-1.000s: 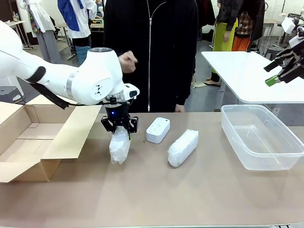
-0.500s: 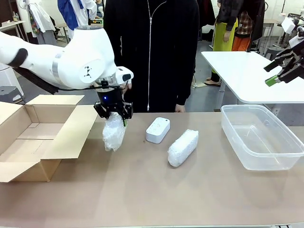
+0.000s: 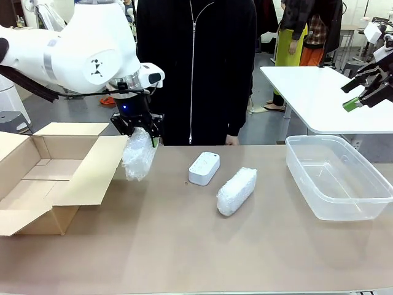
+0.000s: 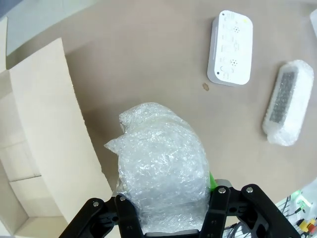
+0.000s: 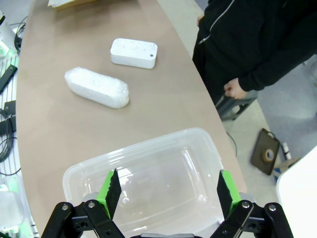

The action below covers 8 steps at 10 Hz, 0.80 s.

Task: Separate and place wrapped and unwrapped clocks.
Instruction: Pick up the Digital clock indicated by the person.

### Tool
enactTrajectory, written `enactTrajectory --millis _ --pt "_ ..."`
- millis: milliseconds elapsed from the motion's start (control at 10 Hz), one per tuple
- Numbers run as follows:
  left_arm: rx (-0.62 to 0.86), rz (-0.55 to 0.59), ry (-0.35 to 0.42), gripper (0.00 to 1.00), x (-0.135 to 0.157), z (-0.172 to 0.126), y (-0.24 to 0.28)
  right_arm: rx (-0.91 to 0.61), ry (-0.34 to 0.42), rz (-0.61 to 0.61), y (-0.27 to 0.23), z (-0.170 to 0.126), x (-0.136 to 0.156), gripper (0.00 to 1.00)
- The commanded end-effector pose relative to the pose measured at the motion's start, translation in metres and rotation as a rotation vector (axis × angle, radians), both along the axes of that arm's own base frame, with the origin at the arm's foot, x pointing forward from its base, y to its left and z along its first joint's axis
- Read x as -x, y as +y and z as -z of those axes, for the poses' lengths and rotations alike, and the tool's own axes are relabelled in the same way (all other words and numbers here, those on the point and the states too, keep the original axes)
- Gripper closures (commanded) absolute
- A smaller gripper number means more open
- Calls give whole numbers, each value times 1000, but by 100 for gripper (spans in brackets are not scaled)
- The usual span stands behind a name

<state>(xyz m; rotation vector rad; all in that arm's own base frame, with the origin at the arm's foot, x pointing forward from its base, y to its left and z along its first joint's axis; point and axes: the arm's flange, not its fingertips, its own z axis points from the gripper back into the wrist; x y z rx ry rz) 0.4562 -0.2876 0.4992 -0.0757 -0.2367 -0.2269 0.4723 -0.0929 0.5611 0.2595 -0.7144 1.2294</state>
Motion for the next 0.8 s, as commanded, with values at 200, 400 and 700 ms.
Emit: enactTrajectory --millis 200,400,700 --pt "-11 -2 -24 100 8 -7 3 -14 -1 -7 1 1 0 0" --pt "-5 13 -6 67 7 -8 -3 -14 -1 -7 1 1 0 0" --pt "-5 13 -6 67 7 -8 -3 -14 -1 -7 1 1 0 0"
